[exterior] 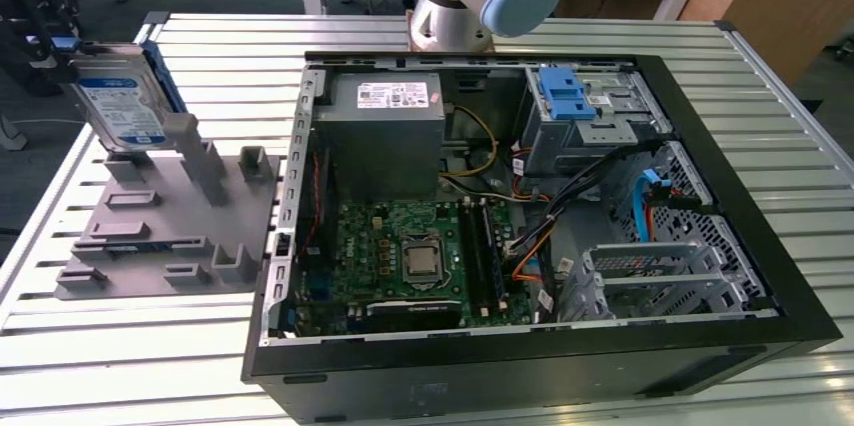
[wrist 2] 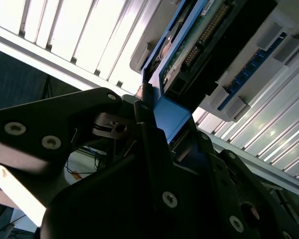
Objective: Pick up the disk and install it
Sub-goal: 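Pick up the disk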
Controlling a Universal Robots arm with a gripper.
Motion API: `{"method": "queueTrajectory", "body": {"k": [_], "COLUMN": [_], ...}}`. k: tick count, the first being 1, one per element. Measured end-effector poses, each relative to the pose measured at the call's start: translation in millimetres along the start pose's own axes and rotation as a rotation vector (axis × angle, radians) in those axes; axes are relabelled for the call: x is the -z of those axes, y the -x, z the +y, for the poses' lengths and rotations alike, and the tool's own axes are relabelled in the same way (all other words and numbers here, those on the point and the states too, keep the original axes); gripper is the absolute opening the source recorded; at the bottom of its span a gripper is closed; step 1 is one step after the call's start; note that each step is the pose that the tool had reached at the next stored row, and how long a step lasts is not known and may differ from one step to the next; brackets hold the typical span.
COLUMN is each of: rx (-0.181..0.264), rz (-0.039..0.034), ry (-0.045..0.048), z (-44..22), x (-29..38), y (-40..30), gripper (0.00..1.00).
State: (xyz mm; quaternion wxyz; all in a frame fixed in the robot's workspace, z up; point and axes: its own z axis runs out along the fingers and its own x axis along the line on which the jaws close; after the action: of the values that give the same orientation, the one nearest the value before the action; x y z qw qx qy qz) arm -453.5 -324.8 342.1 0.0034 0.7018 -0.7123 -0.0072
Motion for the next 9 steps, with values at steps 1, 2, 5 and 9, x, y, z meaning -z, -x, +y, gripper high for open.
{"method": "queueTrajectory", "body": {"k": [1,2,5,9], "rx": [0.000,0.000,0.000,0.000], "rz": [-0.0001,0.0000,-0.0001,0.0000], "ry": [0.0000,0.0000,-0.0001,-0.0001], "z": [0.0,0.0,0.0,0.0], "x": [0.2,0.4,0.8,1.4], "y": [0.0,0.0,0.0,0.0], "gripper": [0.37,0.37,0.37,0.37]}}
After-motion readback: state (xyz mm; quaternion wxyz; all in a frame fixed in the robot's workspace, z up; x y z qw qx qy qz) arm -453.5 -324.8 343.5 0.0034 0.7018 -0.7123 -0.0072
